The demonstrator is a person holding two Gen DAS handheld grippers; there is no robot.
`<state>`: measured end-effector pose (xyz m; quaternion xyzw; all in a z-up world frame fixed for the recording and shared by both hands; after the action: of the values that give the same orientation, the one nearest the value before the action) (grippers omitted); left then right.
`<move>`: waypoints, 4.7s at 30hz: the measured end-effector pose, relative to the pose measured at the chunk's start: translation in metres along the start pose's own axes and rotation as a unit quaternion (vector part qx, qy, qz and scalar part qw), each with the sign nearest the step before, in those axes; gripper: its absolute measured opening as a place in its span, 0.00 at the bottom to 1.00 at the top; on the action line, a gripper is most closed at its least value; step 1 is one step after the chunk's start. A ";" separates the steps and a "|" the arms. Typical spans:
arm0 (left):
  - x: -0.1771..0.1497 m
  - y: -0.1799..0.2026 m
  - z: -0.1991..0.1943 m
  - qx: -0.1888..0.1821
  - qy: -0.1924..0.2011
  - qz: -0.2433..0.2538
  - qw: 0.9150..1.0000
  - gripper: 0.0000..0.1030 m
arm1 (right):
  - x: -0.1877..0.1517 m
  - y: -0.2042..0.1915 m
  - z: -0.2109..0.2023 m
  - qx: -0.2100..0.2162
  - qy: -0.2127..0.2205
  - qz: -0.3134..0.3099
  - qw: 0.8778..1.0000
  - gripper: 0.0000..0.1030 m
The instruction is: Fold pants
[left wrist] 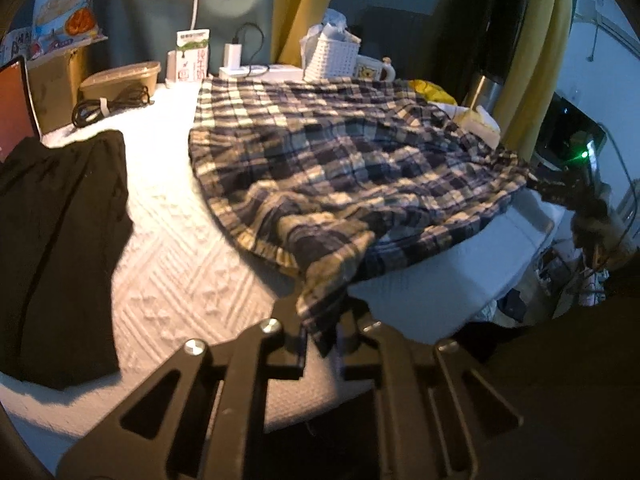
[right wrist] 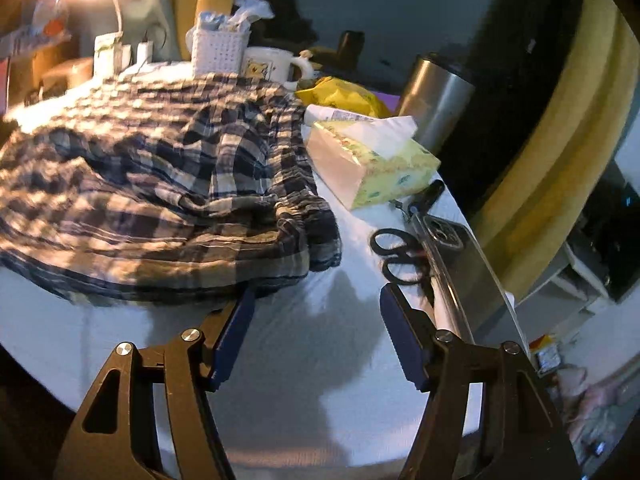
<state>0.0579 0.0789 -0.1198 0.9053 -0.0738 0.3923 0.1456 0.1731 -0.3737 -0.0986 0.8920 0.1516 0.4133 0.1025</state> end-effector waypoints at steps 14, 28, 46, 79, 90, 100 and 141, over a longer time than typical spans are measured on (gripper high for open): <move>0.041 -0.008 -0.012 0.008 0.031 -0.020 0.999 0.09 | 0.028 -0.015 0.014 0.084 0.056 0.032 0.994 0.23; 0.114 -0.025 -0.017 0.037 0.096 -0.004 0.995 0.09 | 0.096 0.015 -0.014 0.073 0.139 0.072 0.985 0.21; 0.257 -0.064 0.049 0.050 0.157 0.040 0.985 0.09 | 0.196 0.036 0.062 0.069 0.172 0.099 0.978 0.15; 0.296 -0.180 0.190 0.067 0.047 -0.074 0.994 0.68 | 0.226 0.010 0.200 0.114 0.038 0.092 0.988 0.72; 0.248 -0.138 0.184 0.059 -0.018 -0.036 0.997 0.75 | 0.231 0.004 0.207 0.058 0.046 0.088 0.993 0.11; 0.156 -0.125 0.155 0.071 -0.098 -0.128 0.984 0.75 | 0.224 0.007 0.185 0.024 0.052 0.099 0.993 0.53; 0.122 -0.110 0.100 0.052 -0.045 -0.112 0.991 0.12 | 0.139 -0.322 0.067 0.286 0.018 -0.074 0.955 0.10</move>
<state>0.2367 0.1482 -0.1181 0.9309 0.0422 0.3356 0.1378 0.2505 -0.0281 -0.1422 0.8628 0.3309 0.3596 -0.1295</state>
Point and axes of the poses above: each gripper's, at about its wrist camera, not at the fingertips, and z roughly the way its jaws point, y to its right, x to its top, the point moved 4 cm from there along z, roughly the way its jaws point, and after that the axes turned 5 degrees about y, right-handed, at the moved point
